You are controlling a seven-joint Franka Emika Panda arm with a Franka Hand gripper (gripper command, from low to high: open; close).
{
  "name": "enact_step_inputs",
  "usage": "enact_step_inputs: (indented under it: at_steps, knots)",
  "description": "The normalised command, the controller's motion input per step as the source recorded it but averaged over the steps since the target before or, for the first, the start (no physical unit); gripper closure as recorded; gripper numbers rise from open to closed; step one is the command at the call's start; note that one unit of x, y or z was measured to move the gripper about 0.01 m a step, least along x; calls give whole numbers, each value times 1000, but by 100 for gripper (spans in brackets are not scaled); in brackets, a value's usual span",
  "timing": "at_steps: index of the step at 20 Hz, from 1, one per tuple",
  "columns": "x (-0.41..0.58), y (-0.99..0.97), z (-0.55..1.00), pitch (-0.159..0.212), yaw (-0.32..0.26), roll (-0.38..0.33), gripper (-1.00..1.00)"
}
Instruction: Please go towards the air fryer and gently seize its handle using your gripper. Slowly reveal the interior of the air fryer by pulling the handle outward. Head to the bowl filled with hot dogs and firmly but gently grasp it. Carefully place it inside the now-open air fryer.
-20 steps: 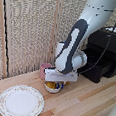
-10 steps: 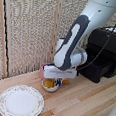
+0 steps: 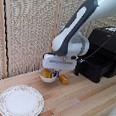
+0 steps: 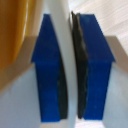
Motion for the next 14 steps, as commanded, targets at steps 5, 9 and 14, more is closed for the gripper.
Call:
enact_step_inputs:
  at_steps: [5, 9, 14]
  knots:
    - [321, -50, 818, -50, -83, 56, 100]
    - [321, -359, 885, -6, -152, -1, 100]
    - [312, -543, 847, 0, -174, 0, 100]
